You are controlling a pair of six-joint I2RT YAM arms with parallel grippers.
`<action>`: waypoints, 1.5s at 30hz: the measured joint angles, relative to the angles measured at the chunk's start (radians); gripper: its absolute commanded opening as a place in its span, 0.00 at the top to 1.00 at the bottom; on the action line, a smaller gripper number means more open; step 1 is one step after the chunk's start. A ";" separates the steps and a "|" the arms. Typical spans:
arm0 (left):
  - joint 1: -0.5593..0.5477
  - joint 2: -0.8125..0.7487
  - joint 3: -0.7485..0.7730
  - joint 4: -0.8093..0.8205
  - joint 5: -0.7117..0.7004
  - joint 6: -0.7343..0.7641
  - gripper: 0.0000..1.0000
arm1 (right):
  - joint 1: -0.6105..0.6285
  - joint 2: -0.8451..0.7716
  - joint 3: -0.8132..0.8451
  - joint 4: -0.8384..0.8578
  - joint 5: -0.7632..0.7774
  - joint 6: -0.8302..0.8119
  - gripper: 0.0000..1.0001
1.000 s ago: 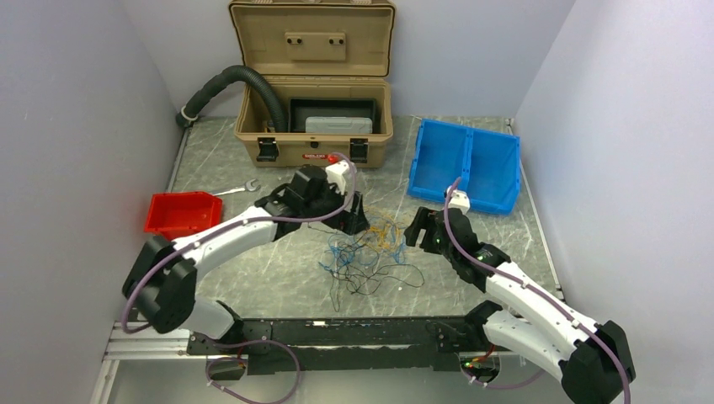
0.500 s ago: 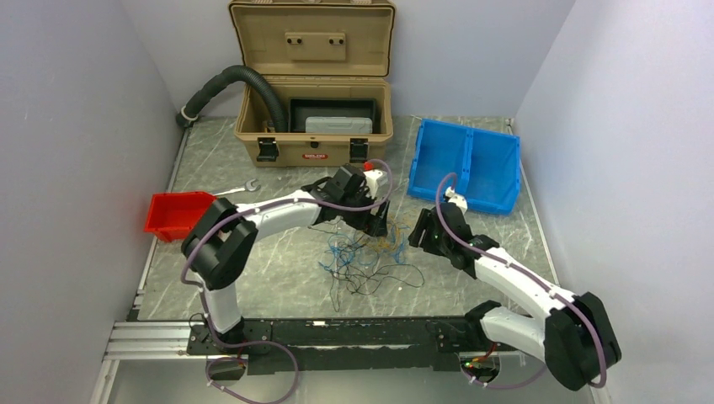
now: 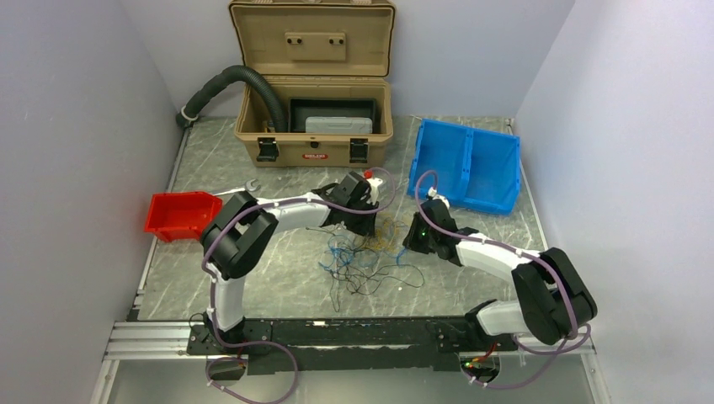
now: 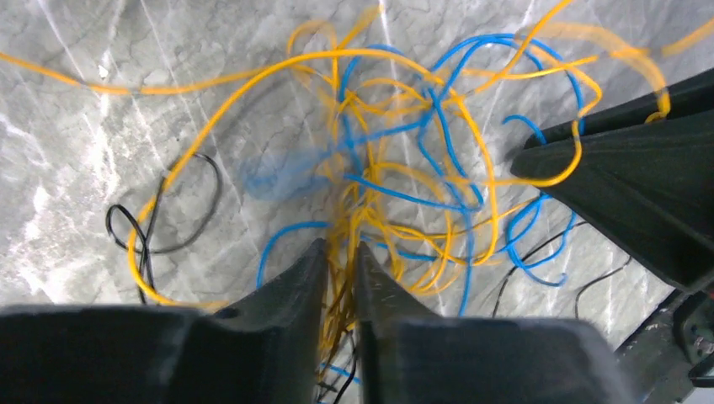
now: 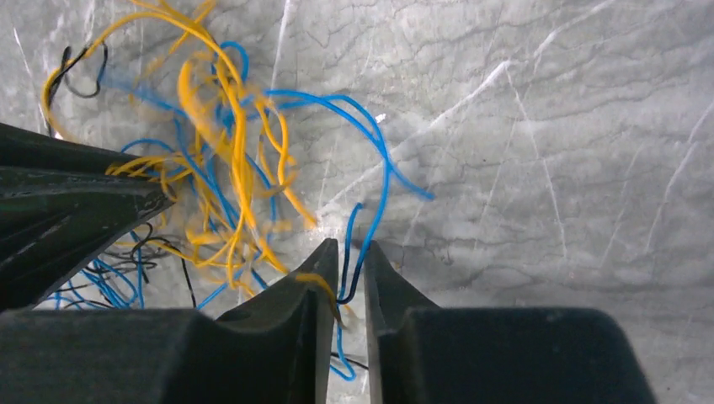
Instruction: Untangle the cables
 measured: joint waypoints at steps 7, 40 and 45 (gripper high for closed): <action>0.017 -0.030 -0.101 0.113 -0.019 -0.038 1.00 | -0.005 -0.077 0.000 -0.056 0.038 0.006 1.00; 0.389 -0.470 -0.126 -0.122 -0.291 -0.012 1.00 | -0.186 -0.386 0.197 -0.316 0.035 -0.127 0.23; 0.383 -0.470 -0.148 -0.104 -0.229 -0.026 0.95 | -0.174 -0.379 0.184 -0.311 -0.090 -0.147 0.17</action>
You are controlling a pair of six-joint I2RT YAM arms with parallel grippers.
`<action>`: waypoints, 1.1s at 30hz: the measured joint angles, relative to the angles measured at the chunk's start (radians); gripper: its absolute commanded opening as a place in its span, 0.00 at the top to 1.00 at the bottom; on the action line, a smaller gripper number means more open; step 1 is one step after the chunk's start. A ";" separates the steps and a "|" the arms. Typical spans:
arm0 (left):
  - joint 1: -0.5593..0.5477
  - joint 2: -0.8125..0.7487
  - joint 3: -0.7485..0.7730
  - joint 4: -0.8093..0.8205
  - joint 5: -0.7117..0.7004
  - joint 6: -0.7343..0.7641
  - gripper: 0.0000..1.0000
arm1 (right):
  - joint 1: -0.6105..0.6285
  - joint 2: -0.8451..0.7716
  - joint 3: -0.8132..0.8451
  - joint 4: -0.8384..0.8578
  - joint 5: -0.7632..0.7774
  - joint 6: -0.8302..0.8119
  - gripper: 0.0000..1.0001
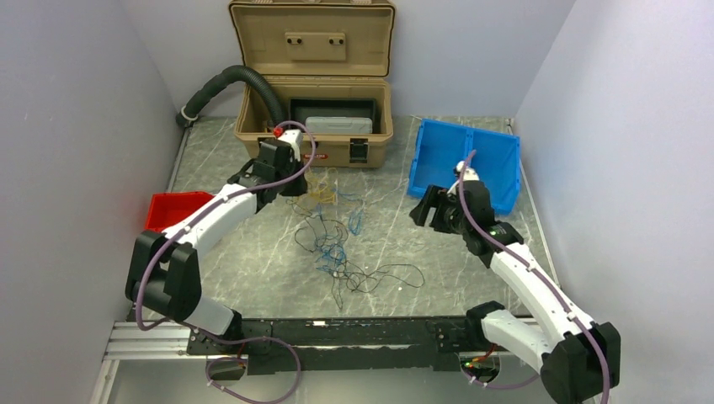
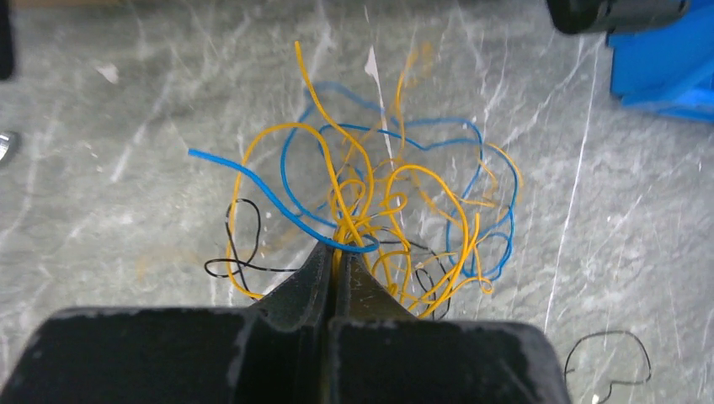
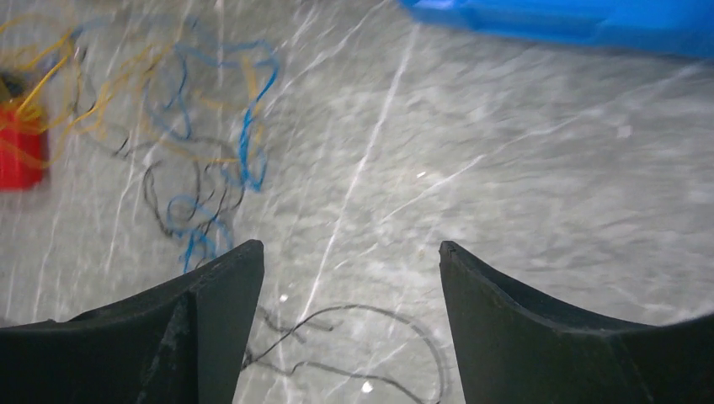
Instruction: Untangle the cables
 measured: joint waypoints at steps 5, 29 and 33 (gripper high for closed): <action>-0.007 0.006 -0.076 0.031 0.062 -0.009 0.69 | 0.196 0.042 0.002 -0.060 0.016 0.011 0.00; -0.265 -0.338 -0.304 -0.063 -0.004 -0.091 0.01 | 0.749 0.140 -0.002 -0.300 0.404 0.951 0.03; -0.272 -0.347 -0.346 -0.062 -0.002 -0.108 0.01 | 0.750 0.227 -0.002 -0.282 0.402 1.046 0.06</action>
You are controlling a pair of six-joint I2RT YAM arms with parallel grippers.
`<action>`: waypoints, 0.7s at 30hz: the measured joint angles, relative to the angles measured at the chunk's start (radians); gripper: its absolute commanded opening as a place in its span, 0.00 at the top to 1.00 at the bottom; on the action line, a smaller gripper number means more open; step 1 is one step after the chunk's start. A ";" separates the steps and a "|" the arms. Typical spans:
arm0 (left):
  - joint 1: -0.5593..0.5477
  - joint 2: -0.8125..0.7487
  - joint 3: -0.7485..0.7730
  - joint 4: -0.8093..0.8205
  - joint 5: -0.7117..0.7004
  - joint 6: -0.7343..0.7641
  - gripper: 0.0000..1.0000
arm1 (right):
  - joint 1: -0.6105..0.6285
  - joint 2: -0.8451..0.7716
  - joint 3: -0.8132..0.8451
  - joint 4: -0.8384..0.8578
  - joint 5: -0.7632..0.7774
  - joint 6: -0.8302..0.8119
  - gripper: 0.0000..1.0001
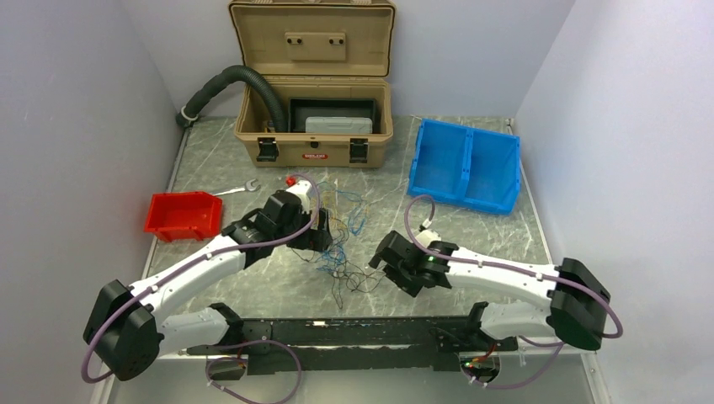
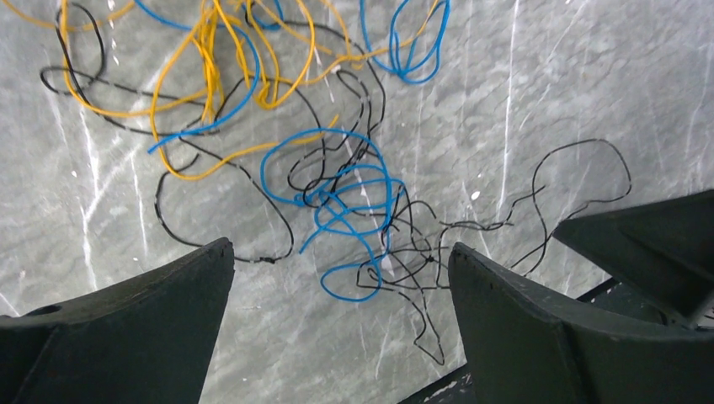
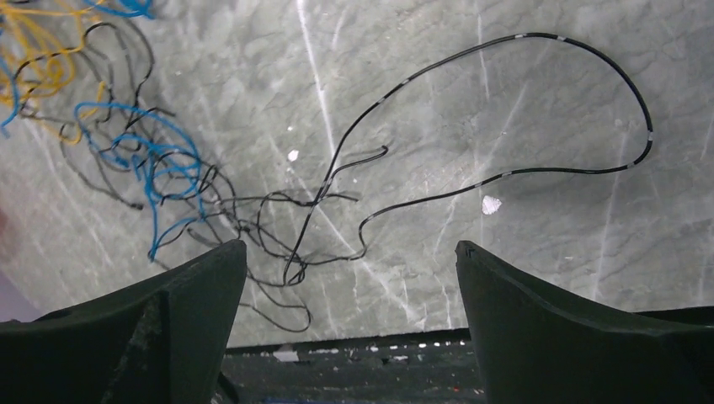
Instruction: Untangle the cables
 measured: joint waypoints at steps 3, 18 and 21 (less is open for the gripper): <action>-0.009 0.000 -0.021 -0.001 0.003 -0.008 0.01 | 0.000 0.049 -0.014 0.028 -0.006 0.066 0.11; -0.021 0.000 -0.039 0.028 0.026 -0.030 0.01 | -0.137 0.108 -0.102 0.206 -0.064 0.184 0.27; -0.022 0.000 -0.039 0.028 0.026 -0.030 0.01 | -0.152 0.141 -0.088 0.227 -0.072 0.172 0.48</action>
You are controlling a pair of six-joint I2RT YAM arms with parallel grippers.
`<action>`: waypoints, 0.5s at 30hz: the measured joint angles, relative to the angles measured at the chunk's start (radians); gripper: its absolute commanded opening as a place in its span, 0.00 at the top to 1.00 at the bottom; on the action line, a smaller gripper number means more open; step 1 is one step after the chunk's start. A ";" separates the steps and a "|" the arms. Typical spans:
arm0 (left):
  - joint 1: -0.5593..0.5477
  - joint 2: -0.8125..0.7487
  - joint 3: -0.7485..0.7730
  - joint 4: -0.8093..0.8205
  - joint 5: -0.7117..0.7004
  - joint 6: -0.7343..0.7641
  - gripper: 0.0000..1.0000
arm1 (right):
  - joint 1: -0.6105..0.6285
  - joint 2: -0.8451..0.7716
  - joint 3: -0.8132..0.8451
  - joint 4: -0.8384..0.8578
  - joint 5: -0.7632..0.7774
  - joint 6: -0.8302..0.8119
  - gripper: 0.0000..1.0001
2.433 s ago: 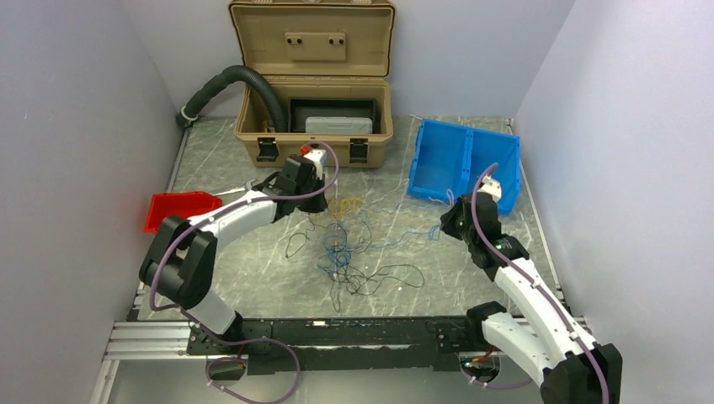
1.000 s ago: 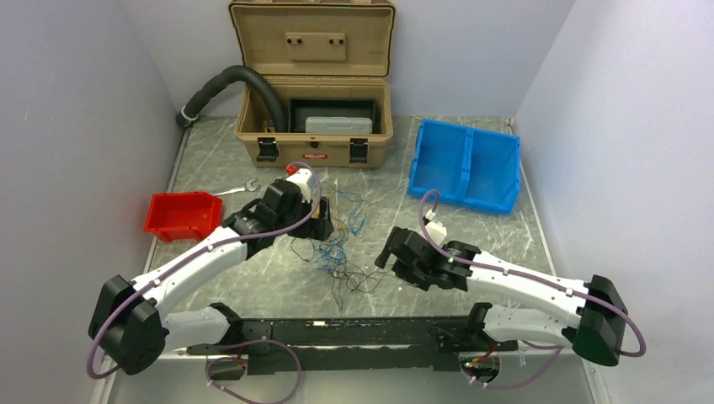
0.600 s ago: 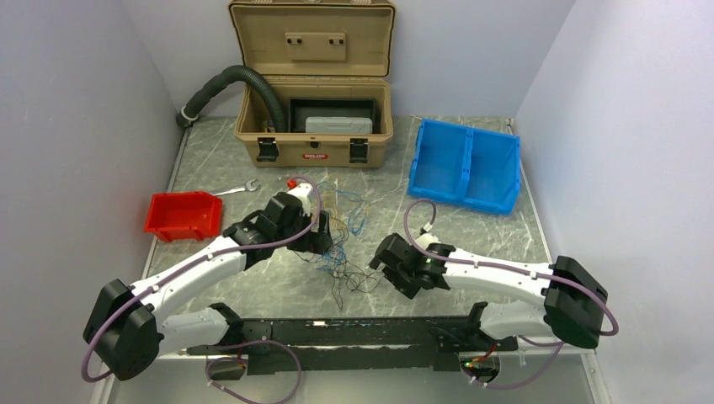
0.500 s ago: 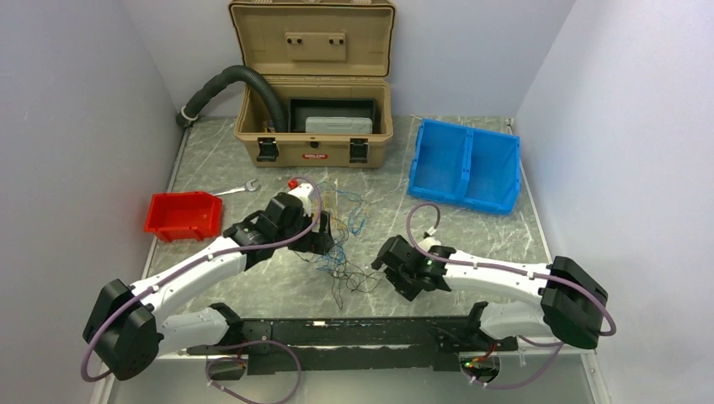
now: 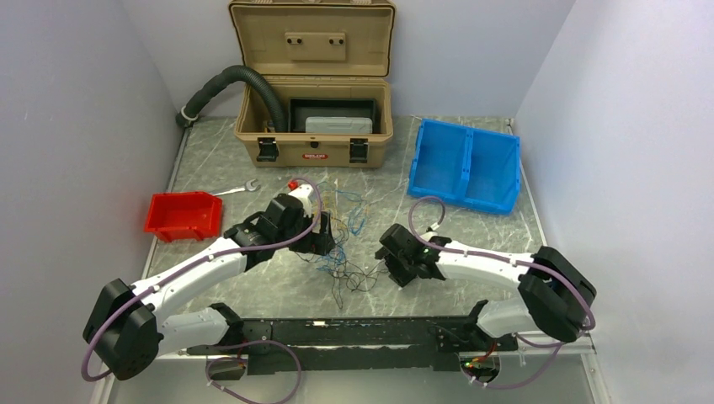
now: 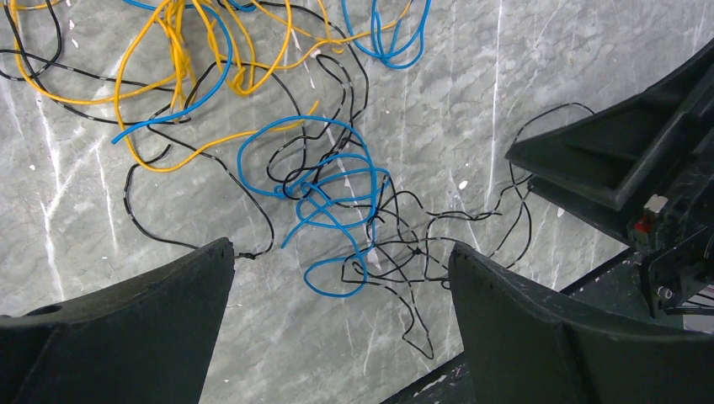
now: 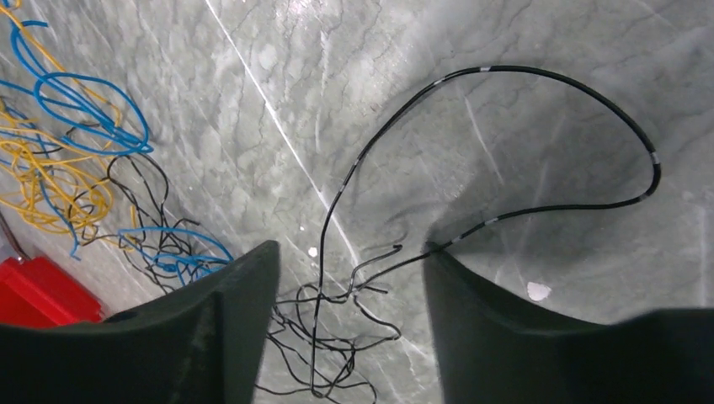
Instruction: Untangle the cables
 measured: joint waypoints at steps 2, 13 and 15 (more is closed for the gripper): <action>0.000 0.000 0.000 0.000 0.000 0.000 0.01 | -0.003 0.028 0.014 0.002 -0.007 -0.015 0.67; 0.000 0.001 0.042 -0.034 0.003 0.013 0.02 | -0.049 -0.036 0.028 -0.008 -0.009 -0.168 1.00; 0.000 0.002 0.063 -0.039 0.010 0.023 0.02 | -0.053 -0.077 0.049 -0.037 0.017 -0.225 1.00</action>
